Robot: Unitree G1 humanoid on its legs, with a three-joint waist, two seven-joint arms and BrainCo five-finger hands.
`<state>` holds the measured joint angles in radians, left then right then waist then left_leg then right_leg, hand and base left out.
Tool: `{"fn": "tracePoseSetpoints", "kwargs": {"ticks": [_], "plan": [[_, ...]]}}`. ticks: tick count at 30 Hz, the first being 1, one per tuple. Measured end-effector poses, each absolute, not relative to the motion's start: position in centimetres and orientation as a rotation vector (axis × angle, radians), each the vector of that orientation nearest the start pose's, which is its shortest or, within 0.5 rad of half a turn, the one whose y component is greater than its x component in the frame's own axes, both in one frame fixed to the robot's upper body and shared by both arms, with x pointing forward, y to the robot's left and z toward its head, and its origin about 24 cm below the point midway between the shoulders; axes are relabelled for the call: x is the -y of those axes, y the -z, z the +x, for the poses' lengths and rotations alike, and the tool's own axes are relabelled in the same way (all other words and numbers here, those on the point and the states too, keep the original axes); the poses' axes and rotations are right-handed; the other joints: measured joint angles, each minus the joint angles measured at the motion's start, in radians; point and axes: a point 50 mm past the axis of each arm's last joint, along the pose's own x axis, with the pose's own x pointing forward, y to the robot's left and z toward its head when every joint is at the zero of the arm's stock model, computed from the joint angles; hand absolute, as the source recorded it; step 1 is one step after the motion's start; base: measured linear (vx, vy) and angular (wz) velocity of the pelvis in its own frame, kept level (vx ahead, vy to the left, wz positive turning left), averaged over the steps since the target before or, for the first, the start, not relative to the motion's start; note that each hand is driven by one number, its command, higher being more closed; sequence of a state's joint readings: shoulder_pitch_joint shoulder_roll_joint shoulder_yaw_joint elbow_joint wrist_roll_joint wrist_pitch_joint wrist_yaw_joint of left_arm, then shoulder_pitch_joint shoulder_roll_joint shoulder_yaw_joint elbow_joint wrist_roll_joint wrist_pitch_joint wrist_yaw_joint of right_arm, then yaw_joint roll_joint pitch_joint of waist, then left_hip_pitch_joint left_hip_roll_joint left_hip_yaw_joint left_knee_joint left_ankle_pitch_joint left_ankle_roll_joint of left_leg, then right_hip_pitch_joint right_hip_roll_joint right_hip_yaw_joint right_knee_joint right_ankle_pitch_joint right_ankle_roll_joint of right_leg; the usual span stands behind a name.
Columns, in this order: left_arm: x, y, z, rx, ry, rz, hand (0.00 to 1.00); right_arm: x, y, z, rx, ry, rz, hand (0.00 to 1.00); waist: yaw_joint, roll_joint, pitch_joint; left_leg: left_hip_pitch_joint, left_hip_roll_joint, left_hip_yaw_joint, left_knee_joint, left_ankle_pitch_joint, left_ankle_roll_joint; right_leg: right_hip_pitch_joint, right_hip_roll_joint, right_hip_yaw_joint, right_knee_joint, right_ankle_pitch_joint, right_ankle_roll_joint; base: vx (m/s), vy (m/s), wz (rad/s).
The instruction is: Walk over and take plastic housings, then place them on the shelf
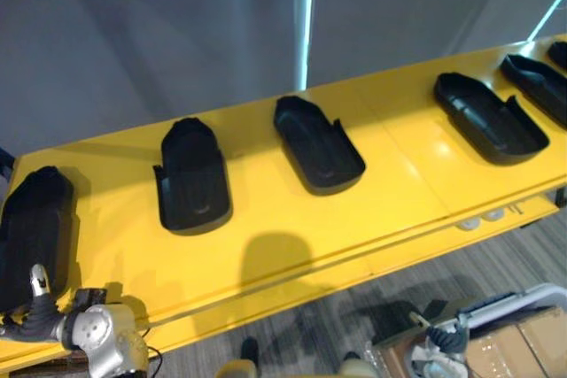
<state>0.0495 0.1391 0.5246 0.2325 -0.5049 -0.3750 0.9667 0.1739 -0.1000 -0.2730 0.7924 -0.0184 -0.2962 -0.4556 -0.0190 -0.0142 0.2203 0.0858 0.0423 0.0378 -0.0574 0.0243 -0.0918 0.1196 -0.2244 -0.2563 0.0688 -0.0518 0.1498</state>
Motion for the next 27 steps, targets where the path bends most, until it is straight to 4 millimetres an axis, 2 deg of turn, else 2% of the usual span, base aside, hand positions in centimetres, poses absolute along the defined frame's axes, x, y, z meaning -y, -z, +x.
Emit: {"fn": "tracePoseSetpoints", "kwargs": {"ticks": [3,11,16,27], "plan": [[-33.4,-1.7,15.5,0.12,-1.61,-0.416,0.0,26.0,11.0,11.4,-0.625,0.765,-0.213,0.0,0.0,0.001,0.019,-0.003,0.0,0.004,0.004,0.0,0.0,-0.014,-0.001,0.01,0.014,-0.006,-0.005,-0.05,0.007,-0.06],[-33.8,-2.1,16.5,0.128,-1.614,-0.424,0.0,26.3,10.8,11.5,-0.618,0.761,-0.222,0.0,-0.004,0.001,0.023,-0.019,0.001,0.004,0.02,-0.004,0.0,-0.024,-0.001,0.01,0.017,-0.004,-0.002,-0.01,0.002,-0.01],[-34.4,-3.0,17.7,0.154,-1.602,-0.425,0.0,26.4,10.3,12.2,-0.581,0.746,-0.22,0.0,-0.011,-0.001,0.05,-0.037,0.002,0.004,0.045,-0.013,0.0,-0.032,-0.002,0.013,0.026,-0.004,-0.002,0.0,0.0,0.0],[-36.4,-4.0,18.6,0.143,-1.608,-0.378,0.0,26.3,10.2,12.8,-0.577,0.723,-0.229,0.0,-0.021,0.008,0.072,-0.053,0.008,0.023,0.069,-0.028,-0.002,-0.053,0.002,0.035,0.03,0.0,0.0,0.0,0.007,-0.05]]}}
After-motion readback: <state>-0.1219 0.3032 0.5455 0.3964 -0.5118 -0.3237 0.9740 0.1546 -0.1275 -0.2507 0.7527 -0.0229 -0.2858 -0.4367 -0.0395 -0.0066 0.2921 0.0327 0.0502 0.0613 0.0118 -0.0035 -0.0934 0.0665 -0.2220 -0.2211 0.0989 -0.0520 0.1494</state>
